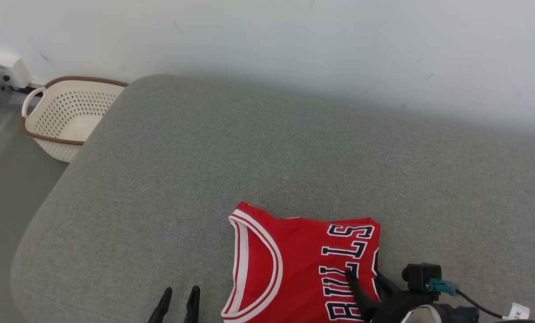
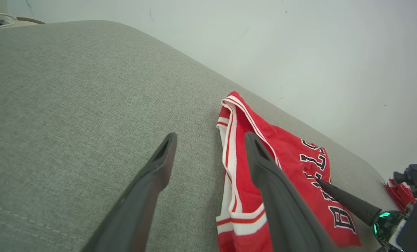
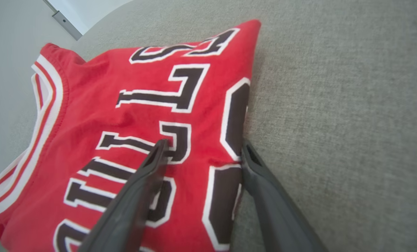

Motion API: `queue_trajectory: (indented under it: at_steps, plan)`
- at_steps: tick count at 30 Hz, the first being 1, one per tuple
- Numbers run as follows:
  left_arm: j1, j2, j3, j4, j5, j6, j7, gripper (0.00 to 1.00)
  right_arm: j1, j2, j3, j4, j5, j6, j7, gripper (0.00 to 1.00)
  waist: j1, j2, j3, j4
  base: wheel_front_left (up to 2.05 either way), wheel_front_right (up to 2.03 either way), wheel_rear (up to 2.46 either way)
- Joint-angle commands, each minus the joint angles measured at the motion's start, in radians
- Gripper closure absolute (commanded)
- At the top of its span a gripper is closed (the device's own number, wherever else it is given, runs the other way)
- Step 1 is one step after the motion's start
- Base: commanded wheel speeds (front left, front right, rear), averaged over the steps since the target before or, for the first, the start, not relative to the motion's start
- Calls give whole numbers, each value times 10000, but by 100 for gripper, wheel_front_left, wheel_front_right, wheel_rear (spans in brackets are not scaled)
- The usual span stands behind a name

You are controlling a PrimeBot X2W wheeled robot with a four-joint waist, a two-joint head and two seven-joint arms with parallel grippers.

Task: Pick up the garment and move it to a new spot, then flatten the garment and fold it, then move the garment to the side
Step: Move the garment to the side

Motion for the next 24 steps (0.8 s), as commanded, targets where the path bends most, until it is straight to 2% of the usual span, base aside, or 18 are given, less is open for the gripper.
queue_trajectory:
  at_steps: [1,2,3,4,9,16,24]
  plan:
    - [-13,7,-4,18,37,-2,-5,0,153,147,266,161,213,-4,107,28,0,0,-31,-8,0,0,0]
    - [-6,5,5,33,42,-2,-5,0,116,150,360,190,287,-4,104,72,0,0,-58,-16,0,0,0]
    - [2,7,10,42,55,-2,-5,0,81,149,452,211,373,-4,100,84,0,0,-77,-27,0,0,0]
    - [9,7,12,49,65,-2,-5,0,44,144,518,223,455,-4,93,100,0,0,-100,-41,0,0,0]
    - [76,5,46,41,116,-2,-5,0,-291,-28,471,321,589,-4,26,100,0,0,-189,-181,0,0,0]
    - [83,5,114,-28,185,-2,-5,0,-450,-254,-733,46,-94,-7,11,100,0,0,-290,-667,0,0,0]
    - [49,7,254,-111,305,-2,-5,0,-232,-288,-1618,-144,-749,-7,10,100,0,0,-512,-1957,0,0,0]
